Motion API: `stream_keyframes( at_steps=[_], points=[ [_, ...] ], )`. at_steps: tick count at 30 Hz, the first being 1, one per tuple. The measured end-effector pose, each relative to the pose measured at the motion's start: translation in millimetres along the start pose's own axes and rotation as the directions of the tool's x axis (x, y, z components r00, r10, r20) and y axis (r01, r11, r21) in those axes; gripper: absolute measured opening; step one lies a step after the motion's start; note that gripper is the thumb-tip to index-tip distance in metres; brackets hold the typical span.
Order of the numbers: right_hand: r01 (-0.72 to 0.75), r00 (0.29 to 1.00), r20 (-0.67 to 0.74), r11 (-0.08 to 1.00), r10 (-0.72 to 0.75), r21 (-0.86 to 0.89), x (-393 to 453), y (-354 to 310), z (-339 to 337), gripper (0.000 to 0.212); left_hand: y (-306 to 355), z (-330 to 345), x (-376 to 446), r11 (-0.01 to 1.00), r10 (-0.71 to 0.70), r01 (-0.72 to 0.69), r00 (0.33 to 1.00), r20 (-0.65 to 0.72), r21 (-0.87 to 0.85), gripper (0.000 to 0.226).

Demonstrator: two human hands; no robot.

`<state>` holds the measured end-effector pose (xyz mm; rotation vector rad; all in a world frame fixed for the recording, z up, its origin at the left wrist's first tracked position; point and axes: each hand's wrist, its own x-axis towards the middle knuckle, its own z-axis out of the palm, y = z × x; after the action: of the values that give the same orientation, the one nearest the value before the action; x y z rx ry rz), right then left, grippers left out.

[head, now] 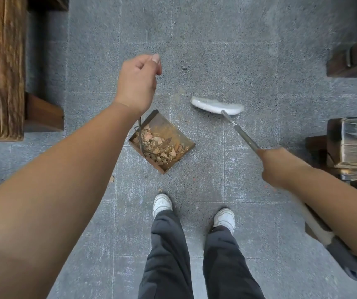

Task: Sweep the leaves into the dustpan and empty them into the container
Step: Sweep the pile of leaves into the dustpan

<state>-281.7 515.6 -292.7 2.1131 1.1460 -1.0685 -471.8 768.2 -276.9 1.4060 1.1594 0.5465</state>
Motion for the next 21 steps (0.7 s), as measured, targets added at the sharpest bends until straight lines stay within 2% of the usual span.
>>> stream_keyframes(
  at_steps=[5,9,14,17,21],
  points=[
    [0.157,0.983,0.101,0.986,-0.151,-0.054,-12,-40,23,0.056,0,1,4,0.999,0.014,-0.013,1.0,-0.022,0.045,0.03],
    [0.248,0.955,0.17,0.969,-0.244,-0.003,-57,-34,30,0.066,1,-1,8,0.998,0.01,-0.007,0.999,-0.033,0.066,0.03],
    [0.16,0.966,0.191,0.983,-0.176,0.095,-98,-7,22,0.081,-1,-5,15,0.999,0.003,-0.002,0.999,-0.032,0.052,0.03],
    [0.122,0.978,0.163,0.991,-0.13,0.055,-78,-6,3,0.076,-3,-5,17,0.999,0.011,-0.009,1.0,-0.03,0.04,0.029],
    [0.061,0.998,0.012,0.998,-0.061,0.011,-16,-16,-29,0.06,-6,-8,19,0.999,0.026,-0.024,0.999,-0.042,0.041,0.029]
  ],
)
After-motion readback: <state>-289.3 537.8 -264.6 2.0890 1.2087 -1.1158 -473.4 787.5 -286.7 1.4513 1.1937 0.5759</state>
